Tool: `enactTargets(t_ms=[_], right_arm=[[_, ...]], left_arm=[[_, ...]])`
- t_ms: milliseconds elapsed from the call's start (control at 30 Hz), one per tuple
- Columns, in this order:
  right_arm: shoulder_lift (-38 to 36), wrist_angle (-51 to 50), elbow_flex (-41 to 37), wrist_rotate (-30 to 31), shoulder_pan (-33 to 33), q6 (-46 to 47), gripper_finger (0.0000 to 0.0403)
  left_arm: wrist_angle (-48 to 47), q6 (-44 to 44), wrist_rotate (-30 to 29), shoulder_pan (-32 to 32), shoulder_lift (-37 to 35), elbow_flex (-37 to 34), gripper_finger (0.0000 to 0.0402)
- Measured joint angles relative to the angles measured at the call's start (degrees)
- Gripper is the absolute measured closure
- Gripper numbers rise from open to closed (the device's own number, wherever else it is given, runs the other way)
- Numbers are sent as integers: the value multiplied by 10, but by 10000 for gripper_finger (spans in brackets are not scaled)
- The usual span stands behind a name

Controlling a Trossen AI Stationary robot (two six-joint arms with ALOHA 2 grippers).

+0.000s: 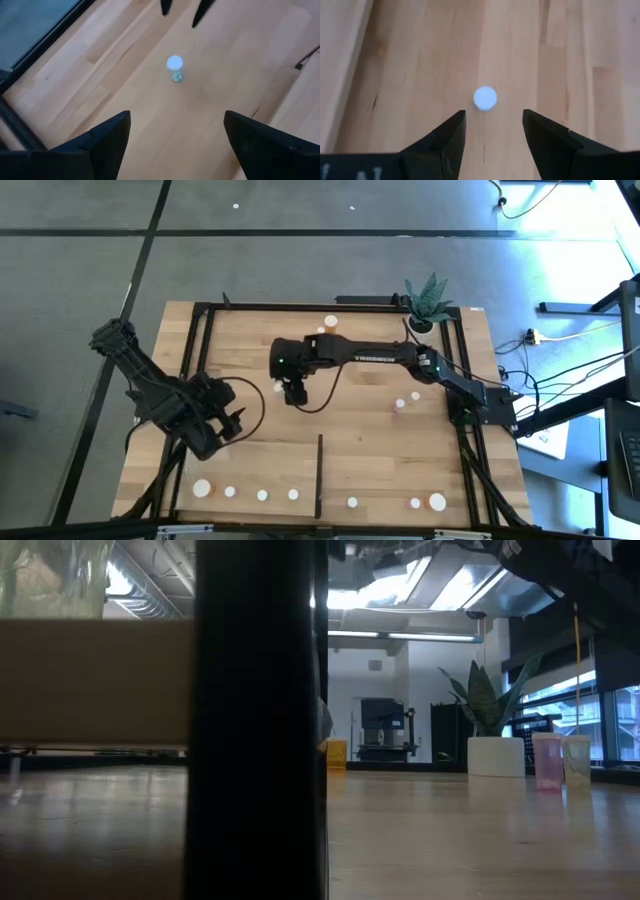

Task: Pick and place medicine bottles onto shelf by color
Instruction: Put the top blue pill bottle on the shelf aligned with the other blue pill bottle

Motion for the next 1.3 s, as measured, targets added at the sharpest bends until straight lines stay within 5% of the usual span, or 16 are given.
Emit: enactTargets(t_ms=[367, 1000, 1300], right_arm=[[-123, -68, -1, 168, 0, 32, 205], [-268, -170, -1, 170, 0, -3, 205], [-266, -196, -2, 170, 0, -4, 205]], left_arm=[[169, 194, 17, 91, 0, -94, 87], [492, 550, 105, 240, 0, -233, 87], [540, 629, 182, 350, 0, -252, 87]])
